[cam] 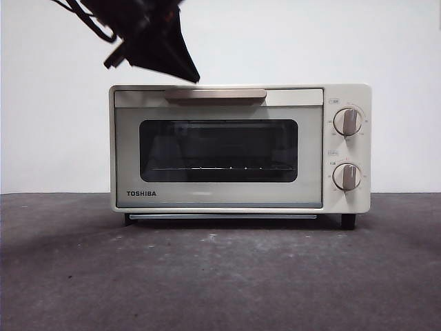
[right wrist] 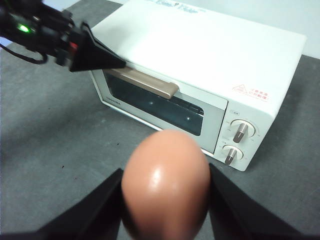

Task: Eggoven

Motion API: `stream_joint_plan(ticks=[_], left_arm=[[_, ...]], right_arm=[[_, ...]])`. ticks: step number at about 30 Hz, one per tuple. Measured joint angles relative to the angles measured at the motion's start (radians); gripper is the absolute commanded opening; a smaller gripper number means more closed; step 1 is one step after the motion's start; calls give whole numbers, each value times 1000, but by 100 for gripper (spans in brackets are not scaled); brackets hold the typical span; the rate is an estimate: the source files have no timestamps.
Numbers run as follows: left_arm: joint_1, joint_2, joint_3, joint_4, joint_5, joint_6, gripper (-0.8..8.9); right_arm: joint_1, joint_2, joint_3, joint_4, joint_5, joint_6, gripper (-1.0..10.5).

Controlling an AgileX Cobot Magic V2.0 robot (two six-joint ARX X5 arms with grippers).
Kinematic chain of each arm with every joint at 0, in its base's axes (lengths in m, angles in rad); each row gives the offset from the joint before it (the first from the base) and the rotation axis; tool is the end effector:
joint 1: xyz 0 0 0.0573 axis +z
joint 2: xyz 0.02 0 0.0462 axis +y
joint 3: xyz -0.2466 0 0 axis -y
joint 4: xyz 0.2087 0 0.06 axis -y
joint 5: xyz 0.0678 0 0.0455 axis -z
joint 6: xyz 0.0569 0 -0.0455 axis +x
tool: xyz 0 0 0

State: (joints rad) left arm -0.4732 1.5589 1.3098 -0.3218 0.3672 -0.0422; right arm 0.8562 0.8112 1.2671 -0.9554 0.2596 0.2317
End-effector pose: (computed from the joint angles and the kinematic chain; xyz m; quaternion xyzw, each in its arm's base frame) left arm 0.2896 -0.1712 0.2914 -0.0036 0.2894 -0.3854 0.8762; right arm 0.0890 0.0803 0.3693 -0.0229 0.2412 0.2586 0.9351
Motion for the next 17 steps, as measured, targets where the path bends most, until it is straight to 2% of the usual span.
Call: stream_joint_plan(ticks=[9, 17], left_arm=[[-3, 45, 6, 48, -19, 19, 4], [-33, 50, 28, -11, -24, 35, 4]], right_arm=[[0, -31, 0, -6, 1, 0, 3], [0, -31, 0, -13, 2, 0, 3]])
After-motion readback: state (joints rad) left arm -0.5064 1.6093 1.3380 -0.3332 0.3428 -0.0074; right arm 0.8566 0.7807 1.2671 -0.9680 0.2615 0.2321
